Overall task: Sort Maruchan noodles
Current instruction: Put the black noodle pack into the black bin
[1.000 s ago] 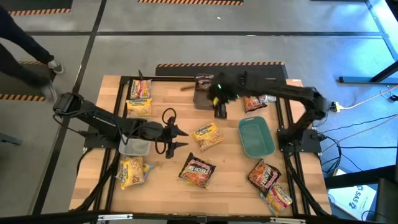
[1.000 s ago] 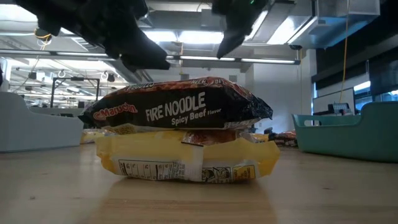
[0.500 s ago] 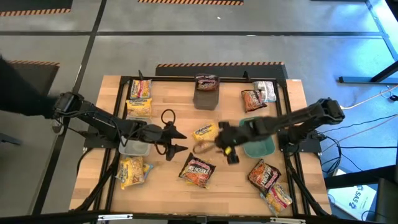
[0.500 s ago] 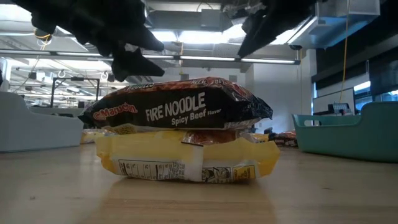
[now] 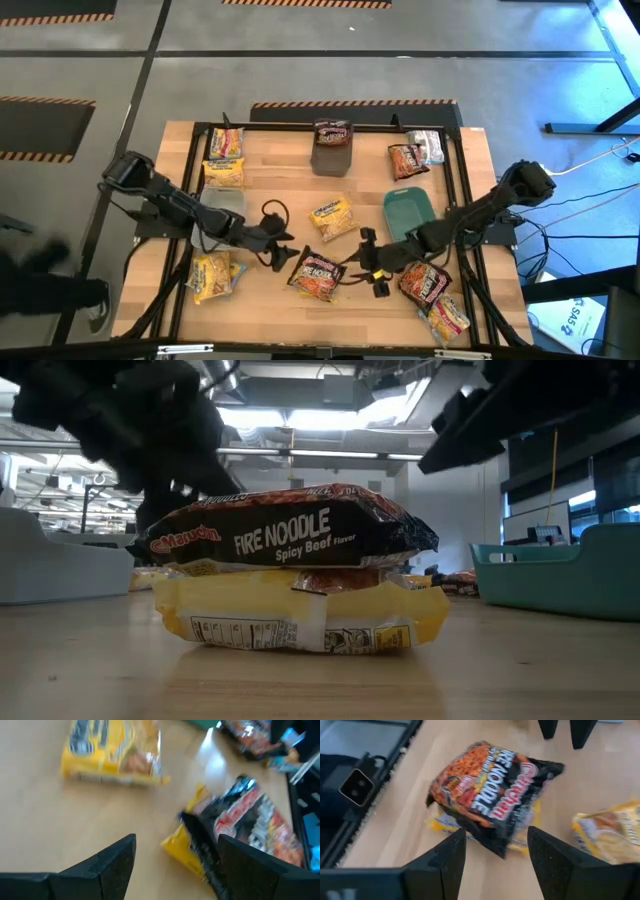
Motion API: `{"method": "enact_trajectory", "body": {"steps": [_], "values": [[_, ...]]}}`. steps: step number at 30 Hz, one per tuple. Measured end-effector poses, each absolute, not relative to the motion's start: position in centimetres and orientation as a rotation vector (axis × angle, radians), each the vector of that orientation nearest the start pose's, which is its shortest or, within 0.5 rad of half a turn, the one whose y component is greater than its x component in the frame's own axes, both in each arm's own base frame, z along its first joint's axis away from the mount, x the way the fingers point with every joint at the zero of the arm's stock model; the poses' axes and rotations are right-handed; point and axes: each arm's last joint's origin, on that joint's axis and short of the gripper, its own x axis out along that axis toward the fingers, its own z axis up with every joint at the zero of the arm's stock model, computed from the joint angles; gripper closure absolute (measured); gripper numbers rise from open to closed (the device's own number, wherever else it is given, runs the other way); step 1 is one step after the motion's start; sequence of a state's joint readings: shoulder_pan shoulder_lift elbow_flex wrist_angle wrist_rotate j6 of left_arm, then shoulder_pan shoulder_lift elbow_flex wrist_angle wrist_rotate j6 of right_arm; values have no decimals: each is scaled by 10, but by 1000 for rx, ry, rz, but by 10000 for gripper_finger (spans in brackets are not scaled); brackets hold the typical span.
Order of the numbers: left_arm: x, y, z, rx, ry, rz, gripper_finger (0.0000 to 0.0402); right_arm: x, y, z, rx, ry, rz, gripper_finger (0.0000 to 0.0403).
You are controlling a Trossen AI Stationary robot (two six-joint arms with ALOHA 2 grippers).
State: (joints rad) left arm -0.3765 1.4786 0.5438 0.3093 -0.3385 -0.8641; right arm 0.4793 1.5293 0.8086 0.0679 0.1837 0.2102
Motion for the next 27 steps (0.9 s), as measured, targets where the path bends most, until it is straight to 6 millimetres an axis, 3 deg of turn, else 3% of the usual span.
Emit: {"method": "enact_trajectory", "body": {"steps": [13, 18, 27], "values": [[261, -107, 127, -667, 583, 93, 127, 291, 149, 150, -56, 609, 170, 207], [267, -111, 121, -673, 552, 23, 127, 294, 149, 144, -116, 585, 114, 207], [275, -114, 129, -715, 428, -64, 127, 295, 148, 143, -160, 580, 77, 207]]}}
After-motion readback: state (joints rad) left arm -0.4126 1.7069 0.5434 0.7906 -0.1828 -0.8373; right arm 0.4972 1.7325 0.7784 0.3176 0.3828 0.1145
